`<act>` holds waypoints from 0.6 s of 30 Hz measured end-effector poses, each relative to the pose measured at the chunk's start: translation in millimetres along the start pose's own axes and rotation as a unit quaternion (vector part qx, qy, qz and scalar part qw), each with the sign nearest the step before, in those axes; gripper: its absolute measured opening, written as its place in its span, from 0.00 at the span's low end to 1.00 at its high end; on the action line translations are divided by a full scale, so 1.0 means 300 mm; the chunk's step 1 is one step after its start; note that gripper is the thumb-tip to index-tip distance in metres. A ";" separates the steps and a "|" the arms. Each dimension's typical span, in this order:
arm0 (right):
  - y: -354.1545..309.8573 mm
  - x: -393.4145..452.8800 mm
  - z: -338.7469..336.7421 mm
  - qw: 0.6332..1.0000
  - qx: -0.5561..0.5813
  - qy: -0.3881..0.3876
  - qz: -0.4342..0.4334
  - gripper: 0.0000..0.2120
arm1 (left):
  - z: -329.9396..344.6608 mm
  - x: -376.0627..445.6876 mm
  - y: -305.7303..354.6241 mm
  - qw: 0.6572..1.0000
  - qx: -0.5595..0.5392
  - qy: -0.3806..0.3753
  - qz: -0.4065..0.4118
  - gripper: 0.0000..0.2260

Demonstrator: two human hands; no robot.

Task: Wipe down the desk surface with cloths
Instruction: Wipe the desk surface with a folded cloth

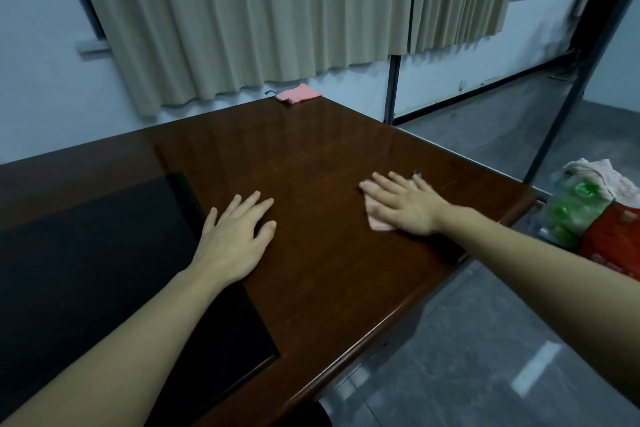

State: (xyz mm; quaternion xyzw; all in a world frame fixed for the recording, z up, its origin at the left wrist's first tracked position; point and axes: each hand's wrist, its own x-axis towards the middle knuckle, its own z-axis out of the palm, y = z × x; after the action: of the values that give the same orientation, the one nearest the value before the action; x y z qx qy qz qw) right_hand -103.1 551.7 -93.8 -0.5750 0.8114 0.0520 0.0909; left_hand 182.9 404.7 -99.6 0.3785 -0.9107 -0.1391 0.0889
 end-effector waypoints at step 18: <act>0.024 -0.254 0.061 0.998 0.002 0.024 -0.052 0.41 | 0.016 -0.079 0.090 0.999 0.015 -0.032 -0.006 0.24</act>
State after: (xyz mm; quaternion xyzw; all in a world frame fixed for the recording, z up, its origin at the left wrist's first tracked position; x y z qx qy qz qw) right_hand -83.7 627.9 -96.0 -0.6173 0.7825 0.0320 0.0750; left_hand 180.3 440.7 -96.9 0.3805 -0.9128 -0.1385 0.0529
